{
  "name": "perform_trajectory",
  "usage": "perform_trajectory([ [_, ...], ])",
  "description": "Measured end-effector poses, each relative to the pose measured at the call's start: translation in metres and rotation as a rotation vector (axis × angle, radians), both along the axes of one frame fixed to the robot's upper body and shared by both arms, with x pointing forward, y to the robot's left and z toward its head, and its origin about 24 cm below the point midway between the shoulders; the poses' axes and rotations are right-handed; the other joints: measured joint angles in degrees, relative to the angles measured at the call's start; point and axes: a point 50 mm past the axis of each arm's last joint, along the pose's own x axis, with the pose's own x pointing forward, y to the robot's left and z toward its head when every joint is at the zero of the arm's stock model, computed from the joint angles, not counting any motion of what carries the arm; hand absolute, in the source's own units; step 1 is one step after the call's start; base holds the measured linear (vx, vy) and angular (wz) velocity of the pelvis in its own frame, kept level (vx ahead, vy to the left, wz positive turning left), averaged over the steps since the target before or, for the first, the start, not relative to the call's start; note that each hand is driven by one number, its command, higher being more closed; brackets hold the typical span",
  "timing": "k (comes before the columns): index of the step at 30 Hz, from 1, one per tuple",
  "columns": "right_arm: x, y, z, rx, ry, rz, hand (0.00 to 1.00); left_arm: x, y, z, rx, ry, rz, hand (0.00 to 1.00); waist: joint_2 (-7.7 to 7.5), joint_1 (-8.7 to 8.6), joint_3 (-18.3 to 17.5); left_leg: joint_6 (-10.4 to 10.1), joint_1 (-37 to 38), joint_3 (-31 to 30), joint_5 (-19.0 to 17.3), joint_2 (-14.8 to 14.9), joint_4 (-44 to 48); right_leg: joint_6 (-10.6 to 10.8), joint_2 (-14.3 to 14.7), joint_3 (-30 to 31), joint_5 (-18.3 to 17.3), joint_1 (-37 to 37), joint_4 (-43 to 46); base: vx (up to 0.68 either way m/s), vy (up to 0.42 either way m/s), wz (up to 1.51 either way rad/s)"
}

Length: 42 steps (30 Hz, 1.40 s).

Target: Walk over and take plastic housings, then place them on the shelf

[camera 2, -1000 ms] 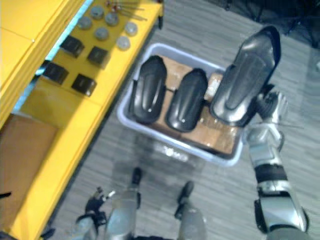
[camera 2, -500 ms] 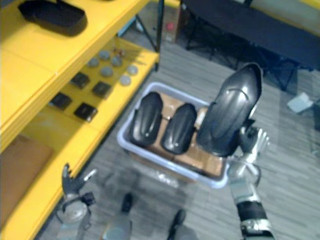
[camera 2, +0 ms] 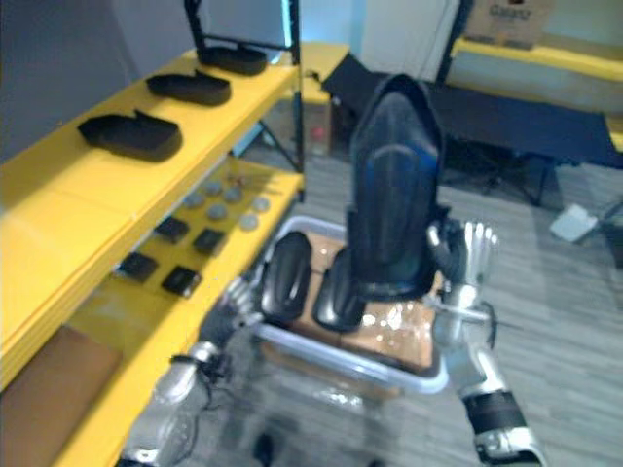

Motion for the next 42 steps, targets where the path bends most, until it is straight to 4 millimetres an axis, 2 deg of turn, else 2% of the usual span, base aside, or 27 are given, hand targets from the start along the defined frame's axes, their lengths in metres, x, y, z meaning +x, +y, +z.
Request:
perform_trajectory([
  [2,0.001,0.006,-0.001,-0.023,0.001,0.034,1.0,0.002,-0.008,0.001,-0.024,0.014,-0.049,0.0,0.21,-0.56,-0.5,-0.1,0.1,0.3,0.1,0.2,0.0,0.0,0.2,0.1,0.0,0.0,-0.1,-0.06,-0.023,-0.08],
  [6,0.0,0.017,0.0,-0.061,-0.015,0.099,1.0,0.009,-0.008,0.006,0.019,0.001,-0.034,0.0,0.19,-1.17,-1.2,-0.3,0.3,0.8,0.3,0.7,-0.1,-0.1,0.8,0.6,0.4,0.0,-0.6,-0.03,-0.026,-0.07],
  [12,0.0,0.025,-0.002,-0.069,-0.005,0.165,1.0,0.014,-0.015,0.004,0.108,0.005,-0.048,0.0,0.04,-1.34,-2.0,-0.7,0.0,0.9,0.6,1.0,-0.1,-0.3,1.2,0.9,1.0,0.0,-1.6,0.0,-0.005,-0.01],
  [18,-0.002,0.039,-0.007,-0.098,0.022,0.245,1.0,0.02,-0.019,0.009,0.114,-0.008,-0.066,0.0,-0.01,-1.46,-2.1,-0.7,0.0,1.0,0.7,1.0,-0.1,-0.3,1.2,1.1,1.1,-0.1,-1.6,-0.01,-0.001,0.0],
  [23,-0.006,0.05,-0.016,-0.128,0.046,0.313,1.0,0.022,-0.026,0.005,0.125,0.004,-0.098,0.0,-0.26,-1.6,-2.3,-0.6,0.0,1.1,0.7,1.0,-0.1,-0.3,1.2,1.2,1.1,-0.2,-1.6,0.0,0.0,0.0],
  [29,-0.011,0.054,-0.033,-0.141,0.108,0.331,1.0,0.022,-0.028,0.006,0.111,0.001,-0.116,0.0,-0.31,-1.72,-3.6,-0.7,-0.1,1.1,0.7,0.9,-0.1,-0.3,1.1,1.2,1.1,-0.2,-1.6,0.0,0.0,0.0],
  [33,-0.015,0.058,-0.043,-0.151,0.149,0.347,1.0,0.025,-0.04,0.015,0.103,-0.042,-0.188,0.0,-0.28,-1.7,-3.6,-0.7,-0.1,0.9,0.9,0.9,-0.1,-0.3,1.1,1.2,1.1,-0.2,-1.6,-0.04,-0.008,0.01],
  [42,-0.015,0.055,-0.053,-0.146,0.19,0.329,1.0,0.024,-0.046,0.034,0.044,-0.112,-0.206,0.0,-0.34,-1.76,-3.7,-0.6,-0.2,0.8,1.0,0.9,-0.1,-0.3,1.1,1.1,1.2,-0.2,-1.6,0.0,0.0,0.0],
])
